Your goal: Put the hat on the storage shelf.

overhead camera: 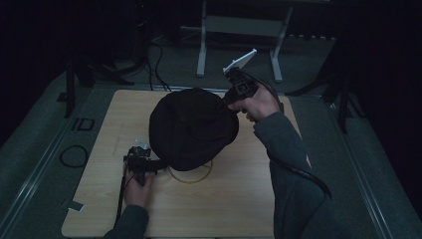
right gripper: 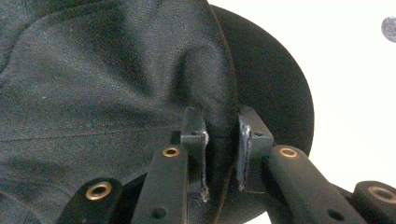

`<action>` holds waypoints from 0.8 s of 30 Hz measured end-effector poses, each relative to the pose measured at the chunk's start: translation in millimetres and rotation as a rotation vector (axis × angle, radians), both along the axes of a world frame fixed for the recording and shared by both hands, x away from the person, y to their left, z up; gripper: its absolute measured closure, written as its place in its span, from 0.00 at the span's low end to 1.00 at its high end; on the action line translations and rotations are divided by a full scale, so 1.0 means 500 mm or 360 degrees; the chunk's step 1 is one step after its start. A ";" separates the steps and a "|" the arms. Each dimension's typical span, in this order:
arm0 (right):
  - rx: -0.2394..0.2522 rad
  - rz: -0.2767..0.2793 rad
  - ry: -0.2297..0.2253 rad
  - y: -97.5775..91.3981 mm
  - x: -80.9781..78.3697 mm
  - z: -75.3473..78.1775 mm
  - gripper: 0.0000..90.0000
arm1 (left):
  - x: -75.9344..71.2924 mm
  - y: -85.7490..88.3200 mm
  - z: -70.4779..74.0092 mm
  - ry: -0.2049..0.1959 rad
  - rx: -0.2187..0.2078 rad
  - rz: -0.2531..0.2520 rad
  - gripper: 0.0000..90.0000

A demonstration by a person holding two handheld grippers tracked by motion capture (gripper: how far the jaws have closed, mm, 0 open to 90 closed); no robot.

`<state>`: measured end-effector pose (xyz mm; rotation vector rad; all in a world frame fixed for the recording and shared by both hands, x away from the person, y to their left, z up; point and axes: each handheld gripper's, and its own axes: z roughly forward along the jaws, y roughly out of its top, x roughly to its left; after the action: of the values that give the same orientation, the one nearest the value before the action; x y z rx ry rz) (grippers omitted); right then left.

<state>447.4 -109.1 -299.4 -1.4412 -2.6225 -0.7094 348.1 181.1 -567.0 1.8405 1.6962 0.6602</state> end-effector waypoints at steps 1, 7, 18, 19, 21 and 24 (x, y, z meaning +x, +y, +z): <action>-0.0003 0.0001 0.0002 0.002 0.000 0.000 0.84 | 0.000 0.000 0.000 0.0000 0.0000 0.0000 0.01; -0.0009 0.0003 0.0006 0.008 0.001 -0.006 0.84 | 0.000 0.000 0.000 0.0000 0.0000 0.0000 0.01; 0.0017 0.0010 0.0039 0.011 0.004 -0.015 0.84 | 0.000 0.000 0.000 0.0003 -0.0002 0.0001 0.01; 0.0017 0.0010 0.0039 0.011 0.004 -0.015 0.84 | 0.000 0.000 0.000 0.0003 -0.0002 0.0001 0.01; 0.0021 0.0012 0.0040 0.011 0.004 -0.018 0.84 | 0.000 0.000 0.000 0.0005 0.0000 -0.0001 0.01; 0.0025 0.0015 0.0049 0.011 0.005 -0.022 0.84 | 0.000 0.000 0.000 0.0006 0.0001 -0.0003 0.01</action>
<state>450.1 -103.7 -310.4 -1.4228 -2.5929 -0.6997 347.9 181.1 -566.8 1.8445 1.6972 0.6565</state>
